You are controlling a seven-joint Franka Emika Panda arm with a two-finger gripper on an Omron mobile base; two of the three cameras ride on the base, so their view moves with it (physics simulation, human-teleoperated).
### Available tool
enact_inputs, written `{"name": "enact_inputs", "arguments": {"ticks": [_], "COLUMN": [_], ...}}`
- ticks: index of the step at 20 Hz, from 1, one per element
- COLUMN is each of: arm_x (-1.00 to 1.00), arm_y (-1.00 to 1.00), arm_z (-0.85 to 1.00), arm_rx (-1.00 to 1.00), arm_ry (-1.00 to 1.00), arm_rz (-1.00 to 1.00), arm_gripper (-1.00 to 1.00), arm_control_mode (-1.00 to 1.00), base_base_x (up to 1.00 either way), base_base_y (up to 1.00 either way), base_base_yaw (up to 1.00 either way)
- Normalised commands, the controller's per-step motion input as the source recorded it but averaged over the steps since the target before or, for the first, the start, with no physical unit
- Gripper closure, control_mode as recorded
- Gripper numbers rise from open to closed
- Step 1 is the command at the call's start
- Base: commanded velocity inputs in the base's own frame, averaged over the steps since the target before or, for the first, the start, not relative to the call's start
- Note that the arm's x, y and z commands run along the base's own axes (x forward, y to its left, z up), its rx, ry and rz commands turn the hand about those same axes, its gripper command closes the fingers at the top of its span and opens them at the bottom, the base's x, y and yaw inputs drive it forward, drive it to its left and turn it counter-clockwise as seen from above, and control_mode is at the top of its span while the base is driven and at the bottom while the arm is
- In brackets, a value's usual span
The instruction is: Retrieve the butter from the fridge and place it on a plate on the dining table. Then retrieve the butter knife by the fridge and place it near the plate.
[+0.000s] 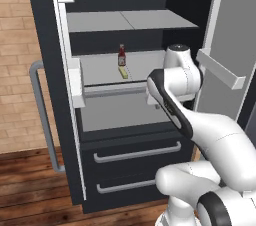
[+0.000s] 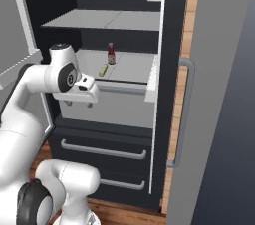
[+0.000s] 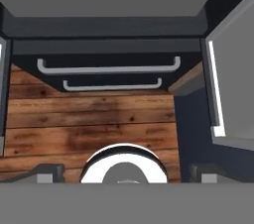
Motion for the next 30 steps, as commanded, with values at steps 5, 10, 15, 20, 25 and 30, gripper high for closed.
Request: {"name": "enact_inputs", "arguments": {"ticks": [5, 10, 15, 20, 25, 30], "arm_x": [0.01, 0.00, -0.06, 0.00, 0.00, 0.00], "arm_y": [0.00, 0.00, -0.16, 0.00, 0.00, 0.00], "arm_z": [-0.36, -0.39, -0.27, 0.00, 0.00, 0.00], "arm_rx": [0.00, 0.00, 0.00, 0.00, 0.00, 0.00], "arm_ry": [0.00, 0.00, 0.02, 0.00, 0.00, 0.00], "arm_rz": [0.03, 0.02, 0.01, 0.00, 0.00, 0.00], "arm_gripper": [-1.00, -1.00, -1.00, -1.00, -1.00, -1.00], "arm_control_mode": [-1.00, -1.00, -1.00, -1.00, -1.00, 1.00], "base_base_x": [0.00, 0.00, 0.00, 0.00, 0.00, 0.21], "base_base_y": [0.00, 0.00, 0.00, 0.00, 0.00, 0.10], "base_base_yaw": [0.00, 0.00, 0.00, 0.00, 0.00, 0.00]}}
